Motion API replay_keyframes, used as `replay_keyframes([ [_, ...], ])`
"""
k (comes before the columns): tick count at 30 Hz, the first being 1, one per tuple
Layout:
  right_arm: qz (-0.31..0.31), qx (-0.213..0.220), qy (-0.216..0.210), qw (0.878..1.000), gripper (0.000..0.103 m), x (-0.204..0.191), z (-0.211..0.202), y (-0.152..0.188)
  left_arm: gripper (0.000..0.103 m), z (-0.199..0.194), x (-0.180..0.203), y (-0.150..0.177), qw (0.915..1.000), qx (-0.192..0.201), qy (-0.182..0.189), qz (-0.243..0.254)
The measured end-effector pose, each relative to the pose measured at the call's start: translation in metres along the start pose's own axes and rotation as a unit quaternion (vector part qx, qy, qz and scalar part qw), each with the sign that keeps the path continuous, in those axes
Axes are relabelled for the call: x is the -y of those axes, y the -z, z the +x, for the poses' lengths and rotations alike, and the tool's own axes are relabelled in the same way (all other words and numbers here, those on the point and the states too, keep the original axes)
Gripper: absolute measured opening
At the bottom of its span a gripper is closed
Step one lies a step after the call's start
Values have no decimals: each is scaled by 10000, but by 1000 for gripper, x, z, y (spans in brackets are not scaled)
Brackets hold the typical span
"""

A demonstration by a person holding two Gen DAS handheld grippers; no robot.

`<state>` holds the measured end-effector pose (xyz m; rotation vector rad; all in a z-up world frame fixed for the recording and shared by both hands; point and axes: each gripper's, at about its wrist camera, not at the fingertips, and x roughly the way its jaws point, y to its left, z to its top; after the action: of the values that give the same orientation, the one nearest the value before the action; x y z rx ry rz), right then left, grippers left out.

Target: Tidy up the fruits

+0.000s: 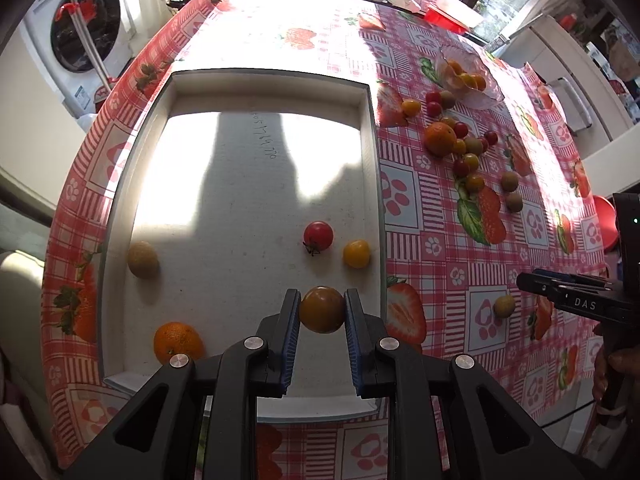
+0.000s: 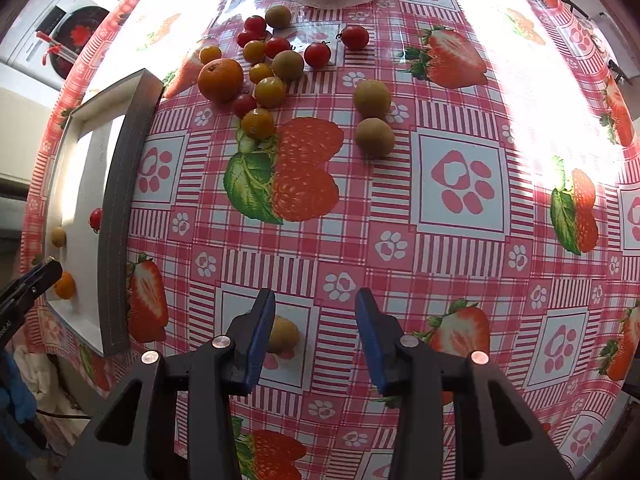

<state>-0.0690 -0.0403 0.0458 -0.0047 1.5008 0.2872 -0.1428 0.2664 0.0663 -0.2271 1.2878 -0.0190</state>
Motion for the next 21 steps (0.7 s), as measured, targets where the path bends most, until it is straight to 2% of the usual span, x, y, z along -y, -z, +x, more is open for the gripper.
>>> replay_keyframes([
  [5, -1, -75, 162, 9998, 46, 8, 8, 3, 24, 2, 11, 1, 9999, -45, 51, 110],
  [7, 31, -101, -35, 9999, 46, 10, 7, 7, 24, 3, 13, 2, 9999, -59, 52, 148],
  [14, -532, -196, -316, 9979, 46, -24, 14, 12, 24, 7, 16, 4, 9996, -167, -13, 244],
  [18, -633, -364, -197, 9971, 45, -36, 26, 17, 24, 6, 14, 4, 9996, -164, -27, 220],
  [20, -627, -359, -102, 9973, 41, -41, 28, 20, 24, 7, 13, 4, 9996, -175, -34, 201],
  [21, -613, -346, -86, 9975, 34, -42, 28, 20, 24, 7, 13, 5, 9997, -178, -33, 190],
])
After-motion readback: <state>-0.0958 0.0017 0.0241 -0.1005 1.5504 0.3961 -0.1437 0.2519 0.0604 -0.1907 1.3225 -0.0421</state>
